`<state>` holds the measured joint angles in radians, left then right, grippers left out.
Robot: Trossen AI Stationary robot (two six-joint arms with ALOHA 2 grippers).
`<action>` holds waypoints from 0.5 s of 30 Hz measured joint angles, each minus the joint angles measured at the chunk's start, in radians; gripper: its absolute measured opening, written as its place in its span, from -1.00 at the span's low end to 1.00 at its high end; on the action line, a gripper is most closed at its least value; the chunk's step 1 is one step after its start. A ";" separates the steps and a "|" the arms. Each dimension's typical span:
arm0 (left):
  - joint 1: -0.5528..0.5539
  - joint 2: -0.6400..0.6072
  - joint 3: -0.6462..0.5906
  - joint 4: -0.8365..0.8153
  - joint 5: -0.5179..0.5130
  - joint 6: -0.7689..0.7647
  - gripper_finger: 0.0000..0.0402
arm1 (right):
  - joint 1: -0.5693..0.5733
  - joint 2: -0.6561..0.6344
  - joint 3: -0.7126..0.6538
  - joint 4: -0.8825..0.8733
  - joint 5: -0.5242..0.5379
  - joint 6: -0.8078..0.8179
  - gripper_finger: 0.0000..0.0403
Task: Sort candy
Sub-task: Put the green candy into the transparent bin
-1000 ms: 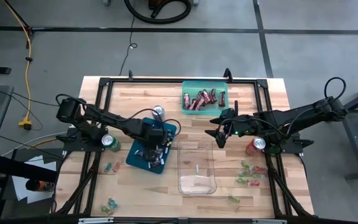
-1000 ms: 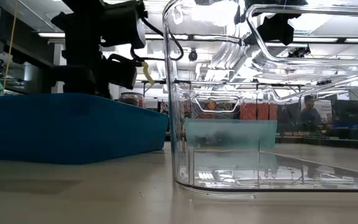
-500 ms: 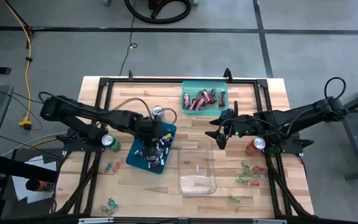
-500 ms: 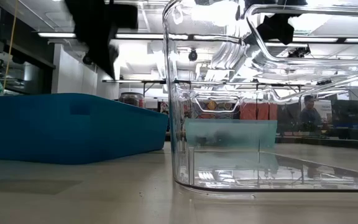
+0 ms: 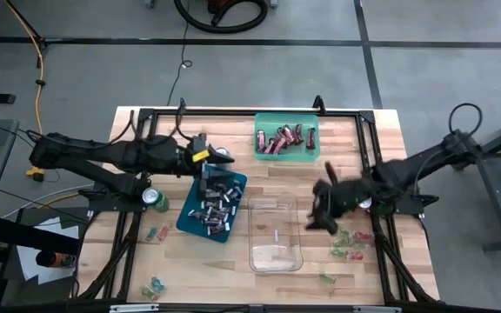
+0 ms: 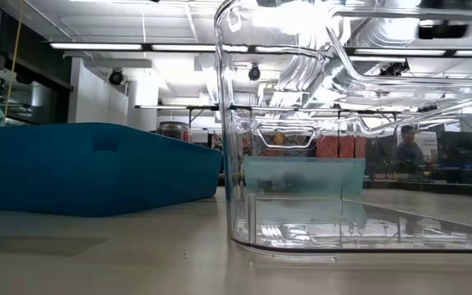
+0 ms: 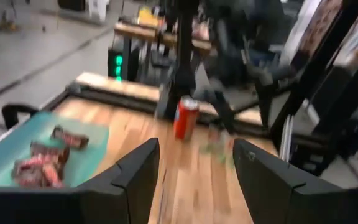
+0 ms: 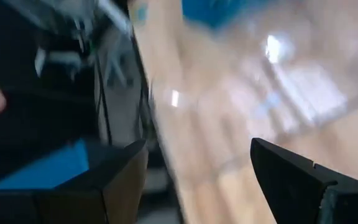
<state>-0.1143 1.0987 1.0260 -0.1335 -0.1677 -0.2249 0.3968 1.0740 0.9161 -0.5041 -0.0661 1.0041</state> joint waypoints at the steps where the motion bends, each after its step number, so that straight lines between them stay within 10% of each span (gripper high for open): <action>1: 0.000 -0.004 -0.003 0.015 0.000 0.000 -0.04 | 0.046 0.014 -0.003 -0.006 -0.002 0.044 0.39; 9: 0.004 0.005 -0.014 0.022 0.000 0.001 -0.04 | 0.325 0.242 0.035 -0.038 0.016 0.310 0.39; 15: 0.006 0.004 -0.014 0.025 0.000 0.024 -0.04 | 0.371 0.518 0.264 -0.301 -0.014 0.174 0.39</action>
<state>-0.1085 1.1027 1.0119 -0.1089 -0.1680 -0.2012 0.7675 1.5921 1.1797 -0.8049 -0.0803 1.1783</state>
